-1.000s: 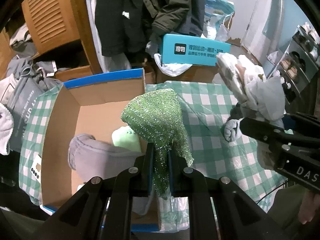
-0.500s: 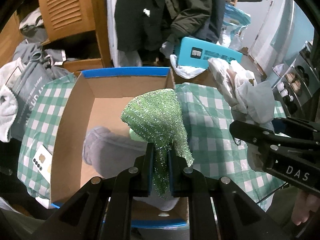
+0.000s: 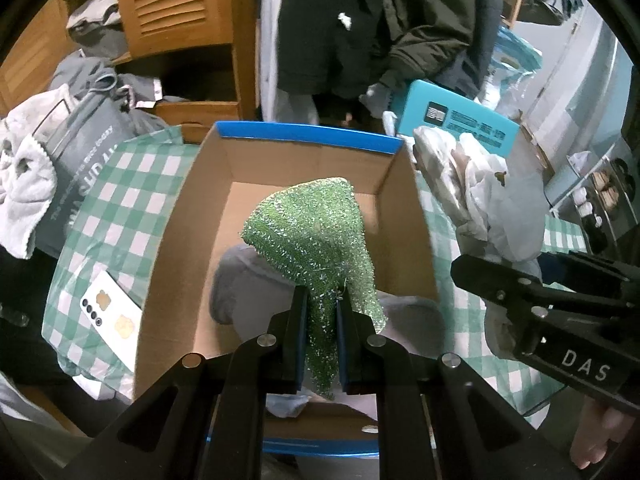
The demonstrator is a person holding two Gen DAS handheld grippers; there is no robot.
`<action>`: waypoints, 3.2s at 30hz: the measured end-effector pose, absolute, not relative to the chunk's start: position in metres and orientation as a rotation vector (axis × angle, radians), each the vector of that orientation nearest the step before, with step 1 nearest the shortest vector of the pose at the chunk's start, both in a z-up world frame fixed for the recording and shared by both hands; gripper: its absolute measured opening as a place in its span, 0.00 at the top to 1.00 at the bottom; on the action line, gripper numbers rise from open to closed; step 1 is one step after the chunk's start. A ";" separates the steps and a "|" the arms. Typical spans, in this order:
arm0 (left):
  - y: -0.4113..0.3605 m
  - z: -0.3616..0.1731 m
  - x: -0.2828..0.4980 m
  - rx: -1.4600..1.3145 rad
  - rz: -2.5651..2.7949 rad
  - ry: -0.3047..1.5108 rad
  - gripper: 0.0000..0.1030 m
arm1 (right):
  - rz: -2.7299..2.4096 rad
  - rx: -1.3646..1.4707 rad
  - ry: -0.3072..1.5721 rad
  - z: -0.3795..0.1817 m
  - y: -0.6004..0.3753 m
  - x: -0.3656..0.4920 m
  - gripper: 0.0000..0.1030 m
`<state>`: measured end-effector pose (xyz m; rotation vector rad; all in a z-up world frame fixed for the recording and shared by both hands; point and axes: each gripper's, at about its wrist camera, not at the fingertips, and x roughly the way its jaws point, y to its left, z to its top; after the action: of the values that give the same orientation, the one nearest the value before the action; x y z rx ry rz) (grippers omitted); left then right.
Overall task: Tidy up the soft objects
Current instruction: 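Lower the bag bundle and scrubber into the box and open both grippers, then withdraw both tools from the box toward the black-and-grey sock pair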
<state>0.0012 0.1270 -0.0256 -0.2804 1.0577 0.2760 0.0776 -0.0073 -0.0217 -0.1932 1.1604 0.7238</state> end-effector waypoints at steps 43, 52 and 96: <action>0.147 -0.034 -0.003 -0.315 0.354 1.059 0.57 | 0.662 -0.152 1.157 -0.023 -0.004 0.086 0.36; 0.125 -0.031 0.006 -0.285 0.312 1.063 0.57 | 0.613 -0.130 1.168 -0.026 -0.034 0.093 0.35; -0.017 -0.032 0.060 -0.038 0.132 1.098 0.45 | 0.356 0.037 1.222 -0.052 -0.213 0.129 0.31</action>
<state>0.0602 -0.0167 -0.0319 -0.0378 1.0976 0.1320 0.1287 -0.2126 -0.0515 0.0366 1.2220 0.3561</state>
